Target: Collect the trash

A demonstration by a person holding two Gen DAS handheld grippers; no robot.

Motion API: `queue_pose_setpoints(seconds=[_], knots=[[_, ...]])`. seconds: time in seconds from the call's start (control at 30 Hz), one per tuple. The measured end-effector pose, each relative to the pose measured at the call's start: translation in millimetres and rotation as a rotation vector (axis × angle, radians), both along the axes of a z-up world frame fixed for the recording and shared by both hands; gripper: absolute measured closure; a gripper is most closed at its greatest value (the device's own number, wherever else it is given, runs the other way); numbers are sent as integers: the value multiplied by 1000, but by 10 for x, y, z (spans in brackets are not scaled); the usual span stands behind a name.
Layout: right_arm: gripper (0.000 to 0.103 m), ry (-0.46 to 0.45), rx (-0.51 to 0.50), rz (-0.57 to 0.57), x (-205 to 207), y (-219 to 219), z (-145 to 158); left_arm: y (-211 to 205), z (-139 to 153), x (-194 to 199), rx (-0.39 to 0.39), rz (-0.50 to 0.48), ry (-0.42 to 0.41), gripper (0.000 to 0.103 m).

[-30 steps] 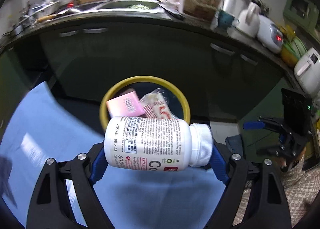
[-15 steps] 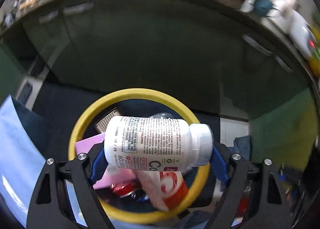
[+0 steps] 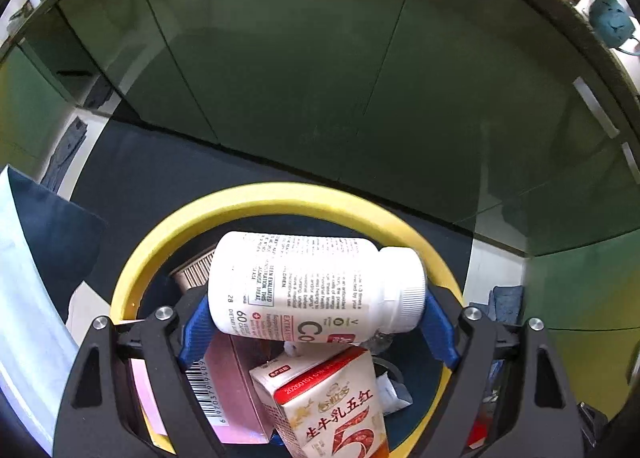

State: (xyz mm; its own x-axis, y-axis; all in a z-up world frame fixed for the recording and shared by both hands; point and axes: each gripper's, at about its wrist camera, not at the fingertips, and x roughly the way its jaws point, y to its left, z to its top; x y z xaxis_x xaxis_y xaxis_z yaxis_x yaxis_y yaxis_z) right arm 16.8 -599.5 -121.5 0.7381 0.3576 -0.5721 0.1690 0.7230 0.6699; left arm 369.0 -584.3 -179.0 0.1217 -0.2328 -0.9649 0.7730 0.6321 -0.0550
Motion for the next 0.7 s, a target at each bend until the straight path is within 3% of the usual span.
queue_pose_setpoints(seconds=[0.17, 0.4, 0.53, 0.7], knots=[[15, -4, 1, -8, -20, -28, 17, 55, 52, 11, 0, -7, -3, 15], [15, -22, -13, 12, 9, 37, 73, 414, 407, -171, -55, -23, -45, 15], [15, -28, -28, 37, 37, 114, 135, 912, 804, -393, -166, 5, -69, 14], [15, -38, -59, 89, 88, 315, 242, 1839, 1275, -765, -298, 84, -174, 9]])
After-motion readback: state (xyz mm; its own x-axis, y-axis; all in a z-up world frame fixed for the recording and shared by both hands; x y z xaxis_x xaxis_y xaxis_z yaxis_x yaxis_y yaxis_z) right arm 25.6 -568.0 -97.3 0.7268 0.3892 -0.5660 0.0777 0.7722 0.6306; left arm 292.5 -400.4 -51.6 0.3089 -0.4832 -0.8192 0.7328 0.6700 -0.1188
